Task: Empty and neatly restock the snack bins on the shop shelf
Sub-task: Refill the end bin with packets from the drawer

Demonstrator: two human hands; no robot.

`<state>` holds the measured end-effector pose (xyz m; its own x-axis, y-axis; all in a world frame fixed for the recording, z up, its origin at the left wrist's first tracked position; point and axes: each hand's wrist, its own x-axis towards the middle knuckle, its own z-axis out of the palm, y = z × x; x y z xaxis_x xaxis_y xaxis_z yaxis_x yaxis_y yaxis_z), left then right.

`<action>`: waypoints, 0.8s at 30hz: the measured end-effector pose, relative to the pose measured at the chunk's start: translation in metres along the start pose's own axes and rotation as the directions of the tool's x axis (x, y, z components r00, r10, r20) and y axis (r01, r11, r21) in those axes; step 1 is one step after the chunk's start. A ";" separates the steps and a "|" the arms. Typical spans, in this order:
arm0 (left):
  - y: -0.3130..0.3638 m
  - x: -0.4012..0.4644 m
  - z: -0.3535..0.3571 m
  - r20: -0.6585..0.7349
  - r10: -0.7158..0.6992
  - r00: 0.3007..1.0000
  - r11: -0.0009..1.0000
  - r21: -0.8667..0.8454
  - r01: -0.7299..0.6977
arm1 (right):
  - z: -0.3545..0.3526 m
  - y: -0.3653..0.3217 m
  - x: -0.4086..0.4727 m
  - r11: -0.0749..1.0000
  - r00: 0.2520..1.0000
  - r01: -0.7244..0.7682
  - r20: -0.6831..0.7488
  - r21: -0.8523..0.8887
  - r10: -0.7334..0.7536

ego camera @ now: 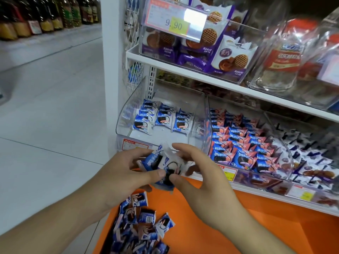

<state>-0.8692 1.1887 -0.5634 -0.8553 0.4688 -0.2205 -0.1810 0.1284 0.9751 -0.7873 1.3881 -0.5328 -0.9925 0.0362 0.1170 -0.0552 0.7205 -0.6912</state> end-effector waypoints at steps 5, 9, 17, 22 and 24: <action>0.003 -0.002 -0.008 -0.009 0.011 1.000 1.000 0.020 -0.011 | -0.005 0.001 0.008 1.000 0.997 0.012 0.079 -0.014 -0.011; 0.003 0.006 -0.040 -0.120 0.057 0.991 0.975 0.222 -0.029 | -0.011 0.000 0.026 0.999 0.998 -0.028 -0.054 0.025 0.029; -0.002 0.023 -0.085 -0.220 0.085 0.972 0.968 0.250 -0.028 | 0.040 0.005 0.172 0.988 0.989 -0.095 -0.128 -0.124 0.079; -0.010 0.030 -0.094 -0.165 0.064 0.984 0.950 0.312 -0.009 | 0.088 0.037 0.227 0.957 0.996 -0.082 0.018 -0.279 0.091; -0.013 0.032 -0.096 -0.160 0.056 0.986 0.938 0.347 0.003 | 0.089 0.038 0.235 0.942 0.997 -0.066 0.015 -0.329 0.075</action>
<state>-0.9412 1.1179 -0.5804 -0.9306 0.3297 -0.1589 -0.0041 0.4247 0.9053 -1.0325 1.3620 -0.5952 -0.9954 0.0794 0.0542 0.0490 0.9041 -0.4244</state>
